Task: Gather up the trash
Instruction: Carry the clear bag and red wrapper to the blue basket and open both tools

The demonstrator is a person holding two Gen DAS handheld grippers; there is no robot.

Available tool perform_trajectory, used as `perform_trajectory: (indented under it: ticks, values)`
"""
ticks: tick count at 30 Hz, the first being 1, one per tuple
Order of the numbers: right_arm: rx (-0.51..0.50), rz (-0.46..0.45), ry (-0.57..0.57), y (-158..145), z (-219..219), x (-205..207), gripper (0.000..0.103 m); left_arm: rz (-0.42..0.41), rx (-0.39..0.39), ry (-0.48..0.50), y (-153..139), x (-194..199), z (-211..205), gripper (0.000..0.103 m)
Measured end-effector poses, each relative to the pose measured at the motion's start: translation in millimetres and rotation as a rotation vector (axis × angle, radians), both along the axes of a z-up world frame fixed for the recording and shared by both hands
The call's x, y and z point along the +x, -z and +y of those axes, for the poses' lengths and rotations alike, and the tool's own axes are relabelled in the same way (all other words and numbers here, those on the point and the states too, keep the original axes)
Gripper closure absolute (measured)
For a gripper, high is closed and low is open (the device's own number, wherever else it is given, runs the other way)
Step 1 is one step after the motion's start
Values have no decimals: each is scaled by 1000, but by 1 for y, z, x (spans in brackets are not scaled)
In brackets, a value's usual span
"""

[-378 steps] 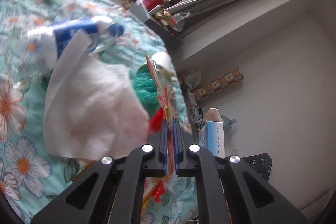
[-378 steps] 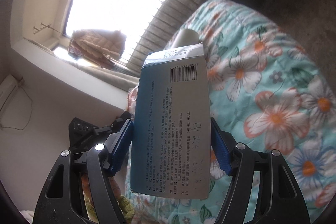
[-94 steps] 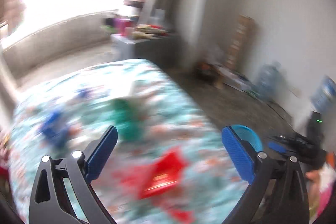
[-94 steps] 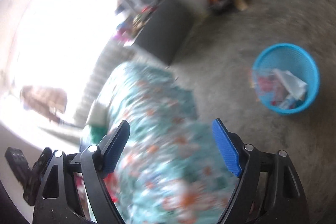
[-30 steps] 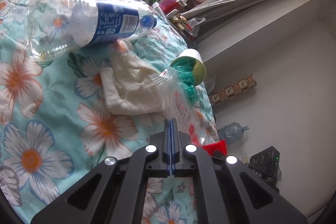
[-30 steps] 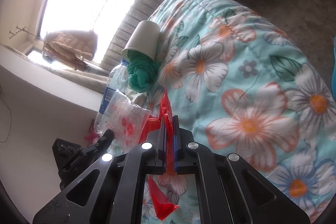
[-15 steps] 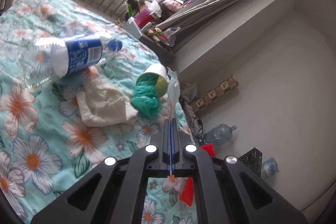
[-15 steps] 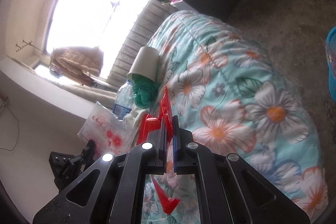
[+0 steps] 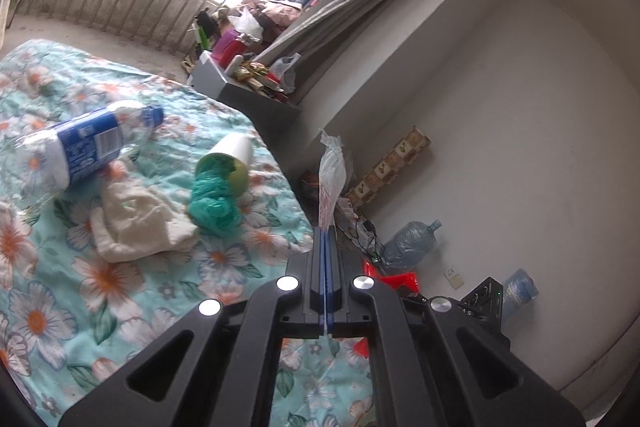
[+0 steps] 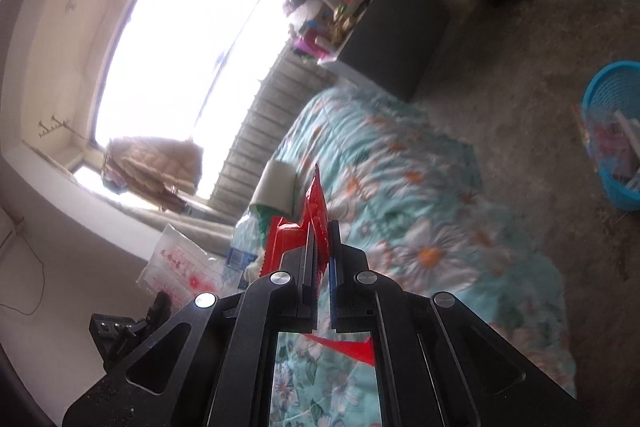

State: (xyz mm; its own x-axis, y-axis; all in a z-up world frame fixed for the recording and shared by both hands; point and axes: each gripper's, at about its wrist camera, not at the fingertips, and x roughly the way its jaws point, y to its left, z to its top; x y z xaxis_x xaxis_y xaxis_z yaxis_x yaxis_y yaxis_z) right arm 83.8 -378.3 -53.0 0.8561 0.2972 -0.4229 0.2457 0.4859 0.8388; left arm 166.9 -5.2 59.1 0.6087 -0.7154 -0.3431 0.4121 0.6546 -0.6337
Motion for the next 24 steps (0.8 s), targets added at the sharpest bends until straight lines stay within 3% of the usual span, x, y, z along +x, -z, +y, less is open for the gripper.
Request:
perform_trajectory:
  ticks: [7, 16, 21, 24]
  values:
    - [-3, -27, 184, -1, -52, -56, 100, -29, 50, 135, -11, 6, -69, 103]
    - [62, 2, 430, 33, -116, -118, 100, -15, 176, 365, 2, 22, -202, 103]
    - [91, 68, 544, 65, -147, -131, 100, 7, 316, 481, 24, 32, -287, 103]
    - [115, 107, 597, 87, -164, -134, 100, 21, 447, 556, 48, 41, -349, 103]
